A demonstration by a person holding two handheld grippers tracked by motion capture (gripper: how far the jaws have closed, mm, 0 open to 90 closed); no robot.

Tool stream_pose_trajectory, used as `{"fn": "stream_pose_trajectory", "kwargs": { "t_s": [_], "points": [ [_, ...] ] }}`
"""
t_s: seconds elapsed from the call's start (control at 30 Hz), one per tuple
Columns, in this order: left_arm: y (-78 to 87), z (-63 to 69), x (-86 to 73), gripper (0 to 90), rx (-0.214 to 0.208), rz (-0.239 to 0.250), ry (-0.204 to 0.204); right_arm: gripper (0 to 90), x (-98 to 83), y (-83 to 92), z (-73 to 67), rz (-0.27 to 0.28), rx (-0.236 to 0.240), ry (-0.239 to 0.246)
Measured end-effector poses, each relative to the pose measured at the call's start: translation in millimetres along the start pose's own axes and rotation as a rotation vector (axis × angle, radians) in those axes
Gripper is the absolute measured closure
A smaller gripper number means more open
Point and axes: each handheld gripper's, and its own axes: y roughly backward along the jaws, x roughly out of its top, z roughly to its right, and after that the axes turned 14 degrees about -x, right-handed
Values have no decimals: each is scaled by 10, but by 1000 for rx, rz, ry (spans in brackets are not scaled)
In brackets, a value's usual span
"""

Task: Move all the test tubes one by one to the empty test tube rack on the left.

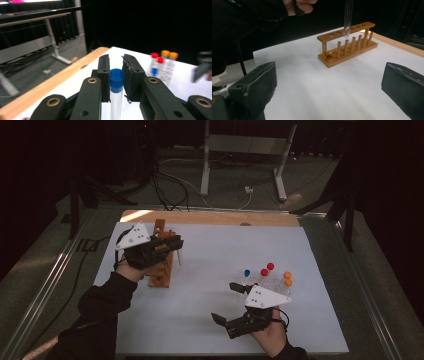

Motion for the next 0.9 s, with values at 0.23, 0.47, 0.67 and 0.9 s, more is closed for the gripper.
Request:
{"fn": "stream_pose_trajectory", "kwargs": {
  "t_s": [0.23, 0.47, 0.67, 0.9],
  "points": [
    [57, -286, 50, 782, 74, -15, 16, 3, 3, 18, 20, 5, 6, -8],
    [65, -574, 44, 782, 141, -38, 40, 3, 2, 28, 14, 5, 9, 3],
    [76, -813, 43, 782, 204, -43, 58, 3, 1, 34, 12, 7, 16, 5],
    [115, -1070, 70, 782, 279, -36, 70, 3, -10, 37, 19, 1, 26, 0]
  ]
}}
